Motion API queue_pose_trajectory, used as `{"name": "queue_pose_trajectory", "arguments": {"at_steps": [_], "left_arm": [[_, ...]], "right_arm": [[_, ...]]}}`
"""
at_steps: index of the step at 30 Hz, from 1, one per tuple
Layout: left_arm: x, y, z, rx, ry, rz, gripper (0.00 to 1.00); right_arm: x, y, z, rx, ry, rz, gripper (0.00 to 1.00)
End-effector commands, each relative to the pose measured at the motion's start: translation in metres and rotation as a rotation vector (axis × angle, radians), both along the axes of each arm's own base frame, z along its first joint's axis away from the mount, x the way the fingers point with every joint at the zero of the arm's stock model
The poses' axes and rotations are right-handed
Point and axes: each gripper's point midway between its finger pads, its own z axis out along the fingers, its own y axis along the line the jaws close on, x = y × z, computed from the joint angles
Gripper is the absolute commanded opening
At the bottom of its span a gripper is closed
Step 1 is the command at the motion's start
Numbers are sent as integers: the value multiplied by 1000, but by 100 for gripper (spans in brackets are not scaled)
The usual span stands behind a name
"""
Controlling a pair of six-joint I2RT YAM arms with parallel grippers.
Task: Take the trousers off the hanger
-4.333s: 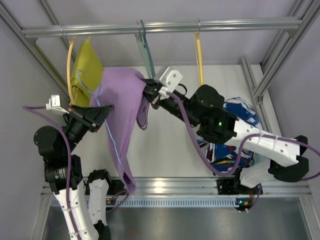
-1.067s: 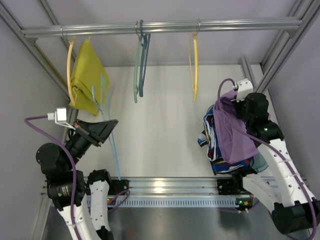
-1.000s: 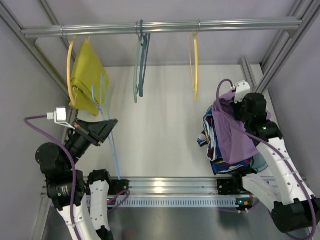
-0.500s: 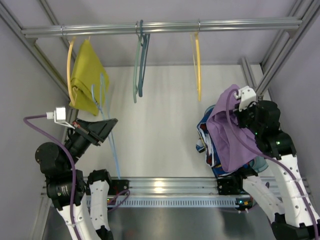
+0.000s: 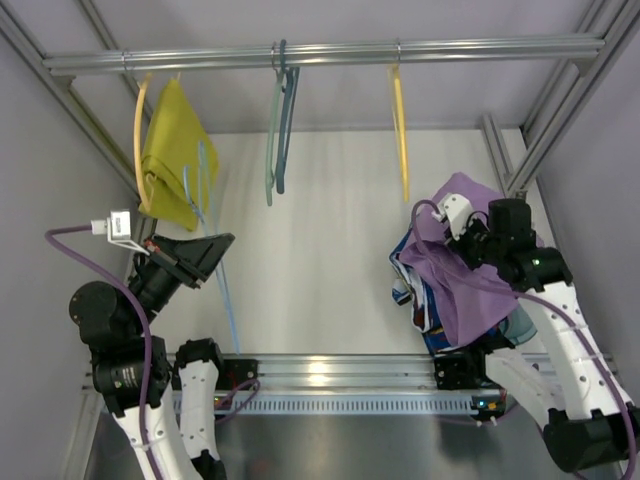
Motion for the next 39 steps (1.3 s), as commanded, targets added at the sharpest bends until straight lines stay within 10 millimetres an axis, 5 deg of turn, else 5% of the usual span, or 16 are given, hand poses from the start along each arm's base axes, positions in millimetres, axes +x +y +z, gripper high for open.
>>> {"name": "queue_pose_trajectory", "arguments": {"at_steps": [1,5,8,12,17,25,36,39], "left_arm": [[1,0,18,63,-101,0,0],[10,3,19,55,-78,4,0],[15,5,24,60,-92,6,0],[17,5,31,71,-120,4,0],[18,5,36,88,-137,-5,0],[22,4,57,87,-212,-17,0],[45,9,94,33,-273,-40,0],[65,15,95,-31,-213,-38,0]], "right_arm": [[-24,9,-47,-14,233,110,0],[-36,15,-71,-22,395,188,0],[-39,18,-64,-13,407,216,10],[-30,20,-31,6,280,201,62],[-32,22,15,32,161,211,86],[-38,33,92,131,-39,213,98],[-34,85,204,541,-118,248,92],[-28,96,227,635,-120,258,90]]}}
